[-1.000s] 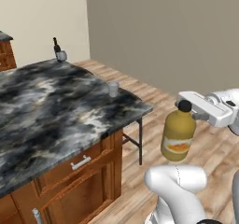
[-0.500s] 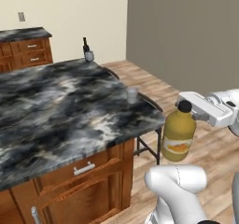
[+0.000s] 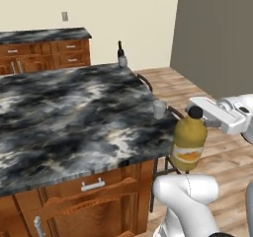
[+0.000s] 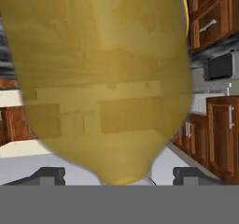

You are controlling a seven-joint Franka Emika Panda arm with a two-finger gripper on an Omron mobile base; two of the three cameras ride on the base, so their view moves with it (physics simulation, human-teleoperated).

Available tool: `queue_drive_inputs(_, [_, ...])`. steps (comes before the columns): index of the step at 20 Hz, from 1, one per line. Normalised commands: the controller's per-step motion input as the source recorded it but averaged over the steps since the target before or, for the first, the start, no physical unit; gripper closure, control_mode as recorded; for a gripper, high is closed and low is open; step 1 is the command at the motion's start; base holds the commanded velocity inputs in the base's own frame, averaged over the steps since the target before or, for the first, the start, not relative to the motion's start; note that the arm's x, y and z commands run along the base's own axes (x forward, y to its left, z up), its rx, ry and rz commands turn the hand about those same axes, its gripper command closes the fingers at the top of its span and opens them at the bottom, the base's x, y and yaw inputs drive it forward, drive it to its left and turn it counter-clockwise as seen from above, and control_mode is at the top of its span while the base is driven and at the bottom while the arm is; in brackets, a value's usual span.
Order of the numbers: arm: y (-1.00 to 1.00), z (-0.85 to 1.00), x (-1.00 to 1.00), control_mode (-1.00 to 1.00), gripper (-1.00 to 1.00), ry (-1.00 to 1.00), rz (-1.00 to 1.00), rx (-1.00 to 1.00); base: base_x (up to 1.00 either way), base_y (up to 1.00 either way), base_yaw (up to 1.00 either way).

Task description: There is a wine glass and glass cup on the dining counter. Place the wine bottle next to the wine glass and the juice bottle next to the glass cup.

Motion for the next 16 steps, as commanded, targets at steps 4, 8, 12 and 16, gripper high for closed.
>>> queue_drive_inputs(4, [0.0,0.0,0.0,1.0,1.0,0.0,0.0,0.0,0.37,-0.23,0.35])
queue_drive_inputs(8, [-0.08,-0.03,0.09,-1.0,1.0,0.0,0.01,0.0,0.13,-0.05,0.09])
queue_drive_inputs(12, [-0.8,-0.01,0.77,-1.0,1.0,0.0,0.06,-0.04,0.0,0.0,0.0])
queue_drive_inputs(16, [-0.98,-0.11,1.0,-1.0,1.0,0.02,0.02,0.0,0.0,0.0,0.0])
